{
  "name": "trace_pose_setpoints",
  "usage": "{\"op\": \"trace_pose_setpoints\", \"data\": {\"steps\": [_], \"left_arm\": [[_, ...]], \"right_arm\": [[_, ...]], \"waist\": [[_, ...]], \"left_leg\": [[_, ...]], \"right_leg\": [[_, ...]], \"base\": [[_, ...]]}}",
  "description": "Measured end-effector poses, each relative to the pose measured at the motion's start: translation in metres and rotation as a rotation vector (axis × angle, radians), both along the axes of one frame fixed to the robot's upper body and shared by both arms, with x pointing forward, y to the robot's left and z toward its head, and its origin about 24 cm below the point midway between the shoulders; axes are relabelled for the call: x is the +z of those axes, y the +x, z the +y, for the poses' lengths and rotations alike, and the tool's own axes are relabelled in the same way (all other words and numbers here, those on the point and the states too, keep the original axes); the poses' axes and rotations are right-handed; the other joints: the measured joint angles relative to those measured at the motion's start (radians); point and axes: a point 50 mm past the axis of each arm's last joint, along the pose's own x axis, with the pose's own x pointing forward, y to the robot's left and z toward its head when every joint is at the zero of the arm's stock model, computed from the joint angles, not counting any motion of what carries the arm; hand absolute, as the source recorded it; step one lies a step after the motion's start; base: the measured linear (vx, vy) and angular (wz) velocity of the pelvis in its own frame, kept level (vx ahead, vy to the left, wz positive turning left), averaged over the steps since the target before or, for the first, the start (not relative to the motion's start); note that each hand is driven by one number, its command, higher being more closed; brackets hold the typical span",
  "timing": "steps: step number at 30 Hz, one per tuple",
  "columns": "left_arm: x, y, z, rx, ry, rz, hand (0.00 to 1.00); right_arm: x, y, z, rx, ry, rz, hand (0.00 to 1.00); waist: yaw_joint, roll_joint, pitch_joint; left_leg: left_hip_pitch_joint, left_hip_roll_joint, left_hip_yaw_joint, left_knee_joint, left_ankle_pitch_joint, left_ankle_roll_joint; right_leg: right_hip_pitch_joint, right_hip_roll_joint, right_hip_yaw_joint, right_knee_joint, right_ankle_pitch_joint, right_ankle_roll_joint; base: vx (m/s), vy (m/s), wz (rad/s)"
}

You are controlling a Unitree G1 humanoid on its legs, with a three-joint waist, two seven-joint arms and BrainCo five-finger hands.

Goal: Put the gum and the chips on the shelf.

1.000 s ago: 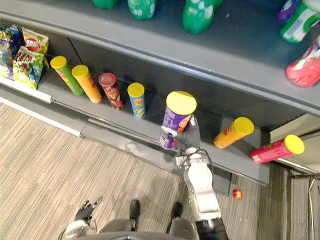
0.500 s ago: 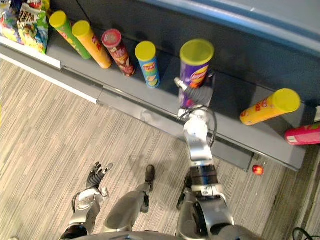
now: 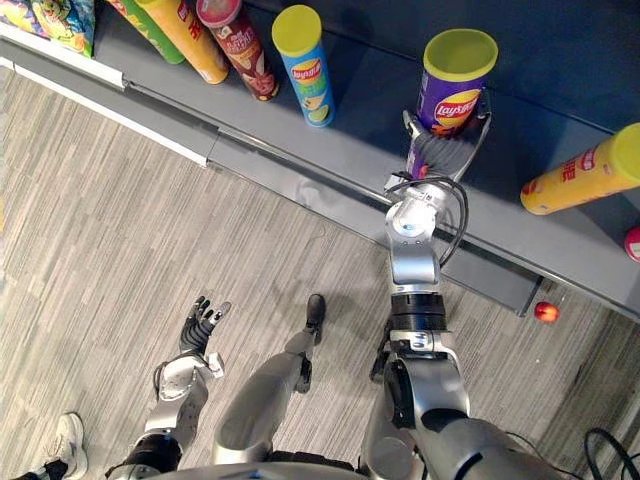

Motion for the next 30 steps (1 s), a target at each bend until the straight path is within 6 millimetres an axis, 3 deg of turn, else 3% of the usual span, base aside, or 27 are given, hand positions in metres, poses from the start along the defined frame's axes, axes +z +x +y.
{"op": "trace_pose_setpoints", "data": {"steps": [11,19,30], "left_arm": [[0.002,0.002,-0.002,0.002,-0.007,-0.011,0.0],[0.019,0.011,-0.007,0.034,-0.052,-0.104,0.0],[0.028,0.015,-0.01,0.053,-0.078,-0.148,0.0]], "right_arm": [[0.0,-0.001,0.003,0.004,0.019,-0.01,1.0],[0.042,-0.011,0.01,0.032,0.093,-0.189,1.0],[0.072,-0.021,0.002,-0.006,0.133,-0.321,1.0]], "waist": [[0.023,0.011,0.006],[0.029,0.003,0.011],[0.029,-0.002,0.015]], "left_leg": [[-0.067,-0.004,0.073,-0.027,0.041,0.008],[-0.13,0.004,0.16,0.007,0.036,0.009],[-0.222,0.015,0.22,0.067,0.023,0.025]], "right_leg": [[-0.117,-0.048,-0.002,0.105,-0.034,0.0],[-0.191,-0.083,-0.007,0.178,-0.06,-0.006],[-0.258,-0.118,-0.031,0.221,-0.07,-0.009]], "base": [[-0.02,-0.056,0.08],[0.0,-0.071,0.07],[-0.01,-0.046,0.11]]}}
